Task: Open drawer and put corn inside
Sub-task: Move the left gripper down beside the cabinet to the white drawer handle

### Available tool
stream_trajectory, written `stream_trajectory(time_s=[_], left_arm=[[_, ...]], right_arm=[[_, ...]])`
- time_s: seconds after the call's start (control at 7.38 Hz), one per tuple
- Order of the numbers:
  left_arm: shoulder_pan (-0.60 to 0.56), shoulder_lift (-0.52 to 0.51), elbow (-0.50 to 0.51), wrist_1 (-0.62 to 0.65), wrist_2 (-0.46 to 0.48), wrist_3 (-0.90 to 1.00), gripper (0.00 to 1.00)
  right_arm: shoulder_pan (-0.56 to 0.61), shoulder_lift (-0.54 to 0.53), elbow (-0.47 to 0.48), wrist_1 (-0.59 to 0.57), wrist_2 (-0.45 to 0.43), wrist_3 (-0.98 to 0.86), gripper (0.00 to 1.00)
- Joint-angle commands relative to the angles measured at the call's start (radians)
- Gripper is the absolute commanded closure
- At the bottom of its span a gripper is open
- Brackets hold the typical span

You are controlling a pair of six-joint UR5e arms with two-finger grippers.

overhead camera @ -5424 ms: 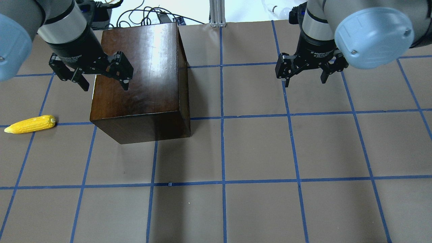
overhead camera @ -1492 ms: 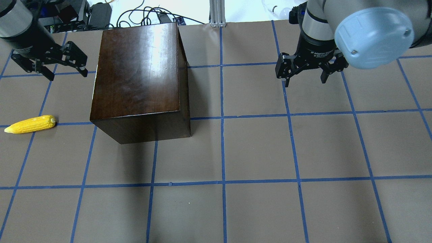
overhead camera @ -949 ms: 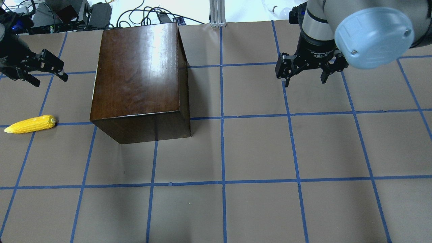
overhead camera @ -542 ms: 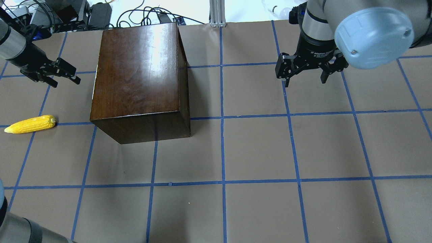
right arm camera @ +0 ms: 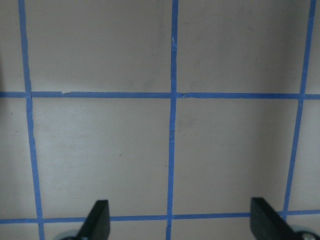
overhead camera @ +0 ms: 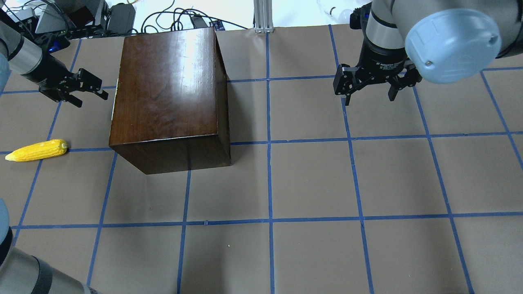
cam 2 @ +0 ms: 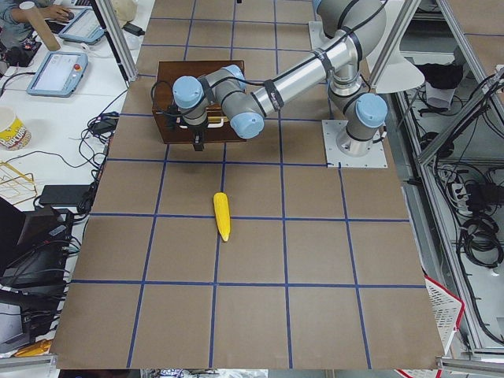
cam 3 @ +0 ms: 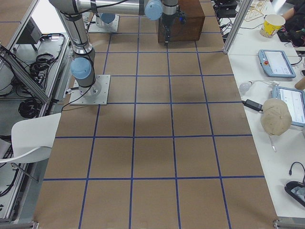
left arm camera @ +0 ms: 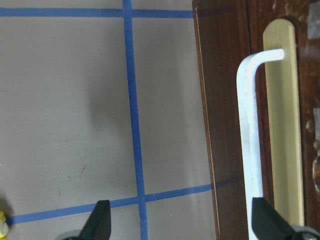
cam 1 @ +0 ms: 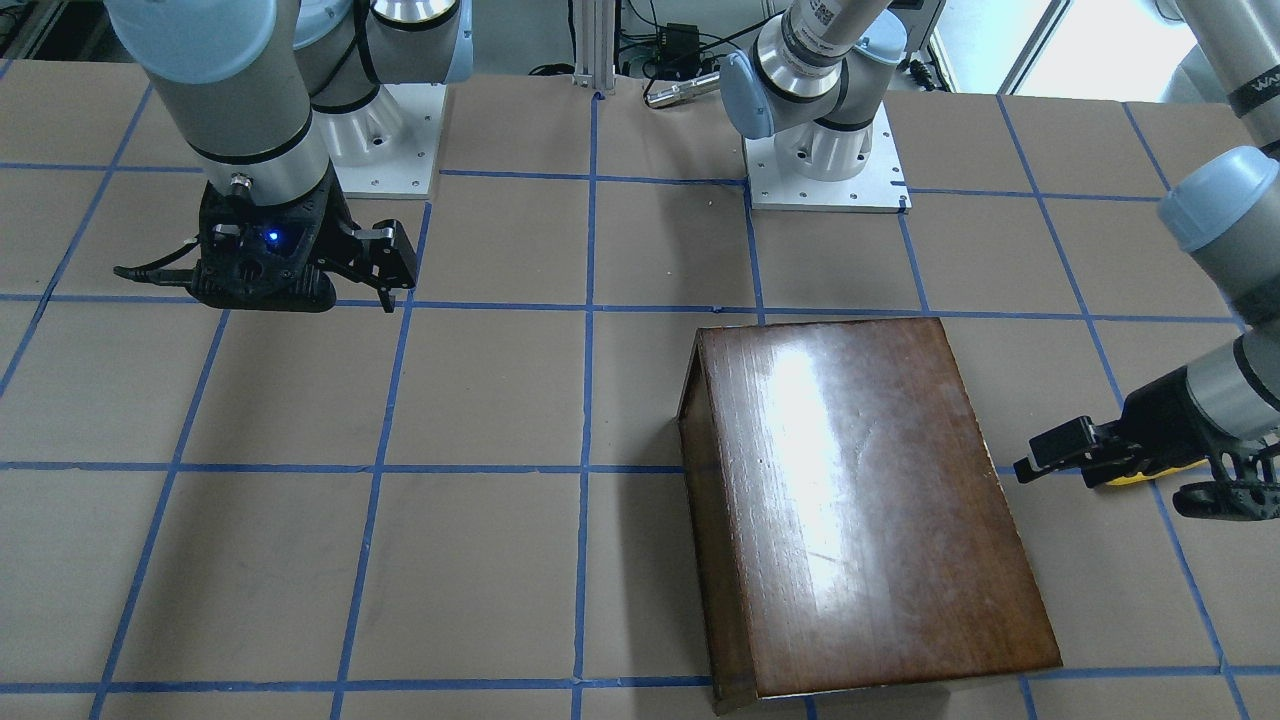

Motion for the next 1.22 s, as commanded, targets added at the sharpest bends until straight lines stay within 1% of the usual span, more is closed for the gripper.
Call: stream_trajectory(time_s=[0.0, 1.08], left_arm=[[-0.003, -0.008, 0.000, -0.001, -0.032, -0.040, 0.01], [-0.012, -0.026, -0.009, -0.003, -0.044, -0.031, 0.01]], right_arm=[[0.000, 0.000, 0.000, 0.000, 0.000, 0.000, 0.00], [0.000, 0.000, 0.000, 0.000, 0.002, 0.000, 0.00]])
